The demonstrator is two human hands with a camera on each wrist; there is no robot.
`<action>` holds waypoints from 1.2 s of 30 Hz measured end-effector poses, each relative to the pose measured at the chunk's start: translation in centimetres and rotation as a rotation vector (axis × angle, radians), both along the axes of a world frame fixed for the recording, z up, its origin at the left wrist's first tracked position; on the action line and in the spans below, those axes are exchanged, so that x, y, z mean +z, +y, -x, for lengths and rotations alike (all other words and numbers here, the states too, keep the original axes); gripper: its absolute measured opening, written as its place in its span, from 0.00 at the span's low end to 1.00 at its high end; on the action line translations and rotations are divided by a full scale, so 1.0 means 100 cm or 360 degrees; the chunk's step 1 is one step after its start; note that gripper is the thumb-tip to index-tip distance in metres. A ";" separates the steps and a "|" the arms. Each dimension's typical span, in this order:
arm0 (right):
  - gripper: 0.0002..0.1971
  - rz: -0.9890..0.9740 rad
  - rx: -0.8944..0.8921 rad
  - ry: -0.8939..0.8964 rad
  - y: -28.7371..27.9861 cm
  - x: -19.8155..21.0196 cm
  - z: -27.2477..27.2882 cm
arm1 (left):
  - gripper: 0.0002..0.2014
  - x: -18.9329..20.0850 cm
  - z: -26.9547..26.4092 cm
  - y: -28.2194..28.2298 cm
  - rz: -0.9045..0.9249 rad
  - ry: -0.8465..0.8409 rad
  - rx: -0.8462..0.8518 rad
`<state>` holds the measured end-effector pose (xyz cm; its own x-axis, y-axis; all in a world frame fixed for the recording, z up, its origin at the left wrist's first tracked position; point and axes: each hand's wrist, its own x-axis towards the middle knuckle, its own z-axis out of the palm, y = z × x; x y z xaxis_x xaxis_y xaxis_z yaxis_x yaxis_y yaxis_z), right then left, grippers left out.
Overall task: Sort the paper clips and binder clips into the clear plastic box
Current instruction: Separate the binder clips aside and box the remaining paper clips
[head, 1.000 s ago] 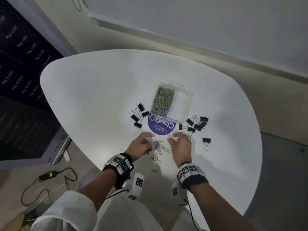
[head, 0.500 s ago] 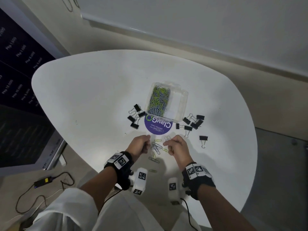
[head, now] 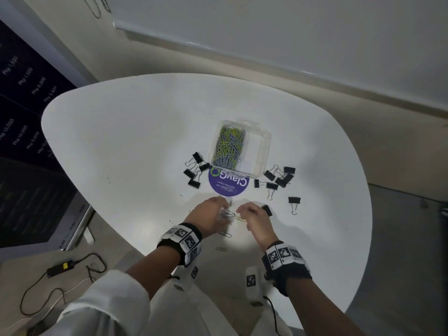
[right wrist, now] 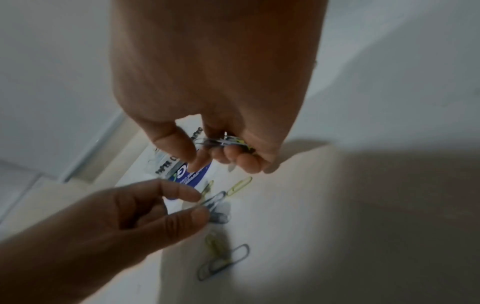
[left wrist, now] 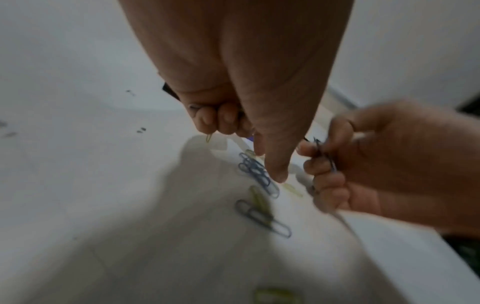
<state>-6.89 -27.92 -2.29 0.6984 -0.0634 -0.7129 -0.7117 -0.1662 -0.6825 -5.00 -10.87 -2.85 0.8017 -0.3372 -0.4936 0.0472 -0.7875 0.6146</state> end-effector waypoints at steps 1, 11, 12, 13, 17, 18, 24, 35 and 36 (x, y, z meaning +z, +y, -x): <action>0.03 0.0146 0.0121 -0.0103 -0.001 -0.002 0.004 | 0.15 -0.003 -0.001 -0.001 -0.0075 -0.0079 -0.0103; 0.05 0.0760 0.0749 -0.0483 -0.010 -0.025 0.020 | 0.08 -0.015 -0.001 -0.001 -0.0144 -0.0200 -0.0392; 0.05 0.0760 0.0779 -0.0499 -0.010 -0.026 0.021 | 0.07 -0.013 0.000 -0.001 -0.0057 -0.0156 -0.0326; 0.04 0.0747 0.0788 -0.0526 -0.009 -0.027 0.022 | 0.05 -0.011 0.000 0.001 0.0054 -0.0103 -0.0231; 0.10 0.0488 0.0487 -0.0472 -0.011 -0.021 0.025 | 0.07 -0.001 0.000 0.007 0.0289 0.0214 0.0292; 0.11 0.0390 0.0388 -0.0392 -0.011 -0.019 0.024 | 0.07 0.002 -0.001 0.008 0.0346 0.0326 0.0442; 0.07 -0.0202 0.0022 -0.0110 -0.008 -0.008 0.014 | 0.15 0.013 -0.010 0.007 0.0865 0.0847 0.1169; 0.11 -0.0439 -0.0154 0.0151 0.001 -0.001 0.009 | 0.14 0.017 -0.007 0.010 0.0857 0.0901 0.1277; 0.09 -0.0397 -0.0097 0.0122 0.001 0.000 0.011 | 0.14 0.017 -0.007 0.011 0.0855 0.0899 0.1275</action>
